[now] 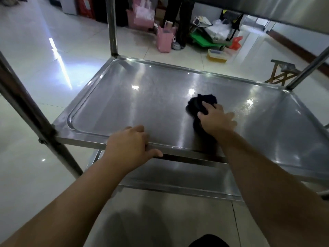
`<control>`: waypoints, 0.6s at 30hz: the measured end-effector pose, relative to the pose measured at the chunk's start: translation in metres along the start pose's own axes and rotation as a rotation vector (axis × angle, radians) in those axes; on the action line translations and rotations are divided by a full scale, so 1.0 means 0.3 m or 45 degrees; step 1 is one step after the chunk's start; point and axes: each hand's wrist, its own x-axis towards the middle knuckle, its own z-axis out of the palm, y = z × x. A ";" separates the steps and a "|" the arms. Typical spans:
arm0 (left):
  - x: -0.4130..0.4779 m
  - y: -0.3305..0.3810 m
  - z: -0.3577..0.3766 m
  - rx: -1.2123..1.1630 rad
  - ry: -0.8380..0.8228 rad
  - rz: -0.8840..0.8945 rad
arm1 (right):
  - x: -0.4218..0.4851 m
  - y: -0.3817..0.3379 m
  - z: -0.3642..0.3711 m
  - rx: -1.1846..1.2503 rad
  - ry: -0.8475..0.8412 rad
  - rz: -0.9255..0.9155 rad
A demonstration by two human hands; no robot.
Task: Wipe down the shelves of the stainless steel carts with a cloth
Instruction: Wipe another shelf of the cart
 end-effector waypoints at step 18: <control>0.055 -0.013 -0.016 -0.191 -0.131 0.423 | -0.237 -0.057 0.036 -0.028 -0.045 -0.395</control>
